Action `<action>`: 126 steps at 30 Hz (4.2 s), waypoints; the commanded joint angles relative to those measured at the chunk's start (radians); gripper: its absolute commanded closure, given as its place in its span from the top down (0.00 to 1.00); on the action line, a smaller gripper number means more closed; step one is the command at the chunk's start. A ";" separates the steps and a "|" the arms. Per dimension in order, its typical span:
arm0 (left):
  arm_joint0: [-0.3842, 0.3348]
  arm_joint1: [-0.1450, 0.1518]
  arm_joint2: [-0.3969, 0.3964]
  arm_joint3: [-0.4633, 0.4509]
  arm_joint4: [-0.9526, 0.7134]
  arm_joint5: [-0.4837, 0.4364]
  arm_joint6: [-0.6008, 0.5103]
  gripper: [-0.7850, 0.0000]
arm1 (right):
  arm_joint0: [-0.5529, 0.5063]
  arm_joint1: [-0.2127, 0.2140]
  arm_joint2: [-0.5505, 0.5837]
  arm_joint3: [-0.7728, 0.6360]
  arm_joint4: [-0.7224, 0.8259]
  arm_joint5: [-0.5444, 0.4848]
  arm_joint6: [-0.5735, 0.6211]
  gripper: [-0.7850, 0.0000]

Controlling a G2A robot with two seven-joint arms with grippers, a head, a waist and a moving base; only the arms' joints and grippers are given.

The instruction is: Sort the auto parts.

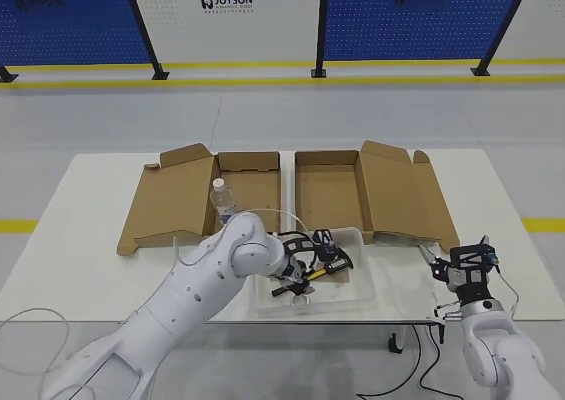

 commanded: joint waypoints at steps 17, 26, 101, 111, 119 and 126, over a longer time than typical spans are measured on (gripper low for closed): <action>-0.055 -0.035 0.107 0.096 0.038 0.014 0.003 0.20 | 0.000 0.000 0.000 0.000 0.000 0.000 0.000 1.00; -0.066 -0.048 0.143 0.118 0.044 0.022 -0.007 0.25 | 0.000 0.000 0.000 0.000 0.000 0.000 0.000 1.00; -0.122 -0.081 0.172 0.236 0.079 0.077 0.042 0.00 | 0.000 0.000 0.000 0.000 0.000 0.000 0.000 1.00; -0.096 -0.045 0.093 0.155 0.071 0.093 0.075 0.00 | 0.000 0.000 0.000 0.000 0.000 0.000 0.000 1.00; -0.032 0.011 -0.055 0.079 0.012 0.115 0.128 0.00 | 0.000 0.000 0.000 0.000 0.000 0.000 0.000 1.00; 0.045 0.055 -0.160 -0.042 -0.102 0.066 0.079 0.00 | 0.000 0.000 0.000 0.000 0.000 0.000 0.000 1.00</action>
